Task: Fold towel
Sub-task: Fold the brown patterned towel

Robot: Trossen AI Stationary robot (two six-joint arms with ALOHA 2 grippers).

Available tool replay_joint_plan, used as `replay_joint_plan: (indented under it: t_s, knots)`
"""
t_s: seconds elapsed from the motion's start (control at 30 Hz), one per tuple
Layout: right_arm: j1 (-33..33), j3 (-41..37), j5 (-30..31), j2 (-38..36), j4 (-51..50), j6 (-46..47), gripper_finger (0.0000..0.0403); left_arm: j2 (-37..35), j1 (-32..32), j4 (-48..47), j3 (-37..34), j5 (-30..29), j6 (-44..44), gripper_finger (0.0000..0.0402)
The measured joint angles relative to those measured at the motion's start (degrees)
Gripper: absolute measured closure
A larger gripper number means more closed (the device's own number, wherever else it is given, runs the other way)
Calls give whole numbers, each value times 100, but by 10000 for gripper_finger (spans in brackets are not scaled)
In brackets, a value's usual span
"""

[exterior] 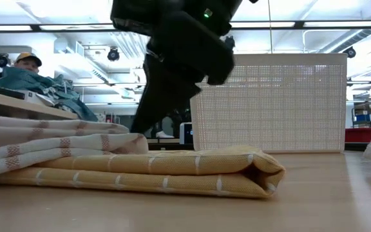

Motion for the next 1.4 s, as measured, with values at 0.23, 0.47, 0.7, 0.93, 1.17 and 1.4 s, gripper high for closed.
replay_joint_plan:
  t_s: [0.23,0.47,0.7,0.93,1.17,1.4]
  knots:
    - [-30,-208,2,2,809,60,240,0,-11,29,0,-85,-75,396]
    - [-40,-259,5,29,864,108,263,0,-35,33,0,-94,-151,396]
    - [-62,-294,50,263,1003,135,278,0,-37,51,0,-95,-153,396]
    - [-66,-294,138,305,1073,134,377,0,-55,43,0,-96,-338,396]
    - [-28,-254,134,-18,585,315,399,-2,-182,-159,21,-152,-1010,398]
    - [156,-257,392,-118,515,288,401,-11,-190,-529,429,-164,-999,398]
